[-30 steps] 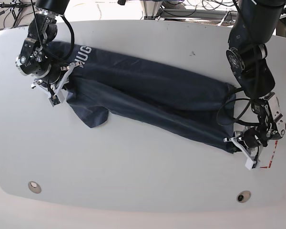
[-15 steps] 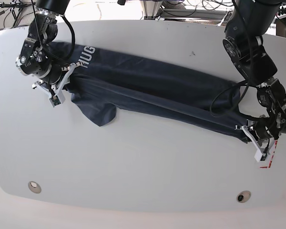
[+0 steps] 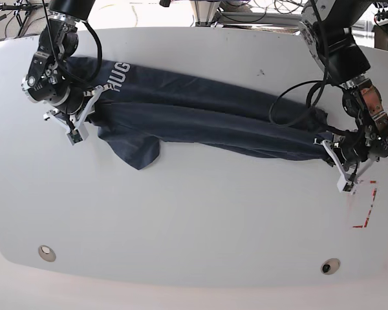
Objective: Fold the T-shirt properly
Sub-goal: 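Hold the folded shirt with both grippers and pull it taut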
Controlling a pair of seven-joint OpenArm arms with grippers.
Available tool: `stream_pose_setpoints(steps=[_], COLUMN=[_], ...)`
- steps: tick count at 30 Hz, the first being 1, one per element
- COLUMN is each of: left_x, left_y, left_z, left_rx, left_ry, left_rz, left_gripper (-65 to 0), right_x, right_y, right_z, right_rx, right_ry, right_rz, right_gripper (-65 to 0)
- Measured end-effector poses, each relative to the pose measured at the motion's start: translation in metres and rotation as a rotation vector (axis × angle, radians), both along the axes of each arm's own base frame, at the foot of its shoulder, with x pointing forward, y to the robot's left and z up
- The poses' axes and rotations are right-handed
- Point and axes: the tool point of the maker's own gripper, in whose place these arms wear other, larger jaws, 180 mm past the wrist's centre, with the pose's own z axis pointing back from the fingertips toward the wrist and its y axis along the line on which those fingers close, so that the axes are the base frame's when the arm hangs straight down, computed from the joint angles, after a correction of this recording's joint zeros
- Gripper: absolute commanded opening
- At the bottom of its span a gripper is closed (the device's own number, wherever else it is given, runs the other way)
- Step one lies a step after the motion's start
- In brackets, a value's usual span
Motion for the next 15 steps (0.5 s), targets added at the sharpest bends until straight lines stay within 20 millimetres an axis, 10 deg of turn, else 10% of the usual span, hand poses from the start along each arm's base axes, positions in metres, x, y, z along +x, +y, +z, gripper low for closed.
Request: stream_pose_setpoints(steps=[8,15], left_x=[-0.024,-0.02], left_y=[-0.003,-0.001], left_z=[-0.024,-0.019], left_rx=[-0.001,0.006], left_ry=[0.065,0.056], left_rz=[-0.009,-0.007], left_gripper=[-62.4,-34.7], right_x=[-0.001,-0.001], right_y=[-0.003,-0.002], right_z=[-0.001,-0.001], right_rx=[-0.014,-0.011], right_ry=[0.007,0.007], right_rz=[-0.002,-0.001], right_gripper=[-63.1,-63.1])
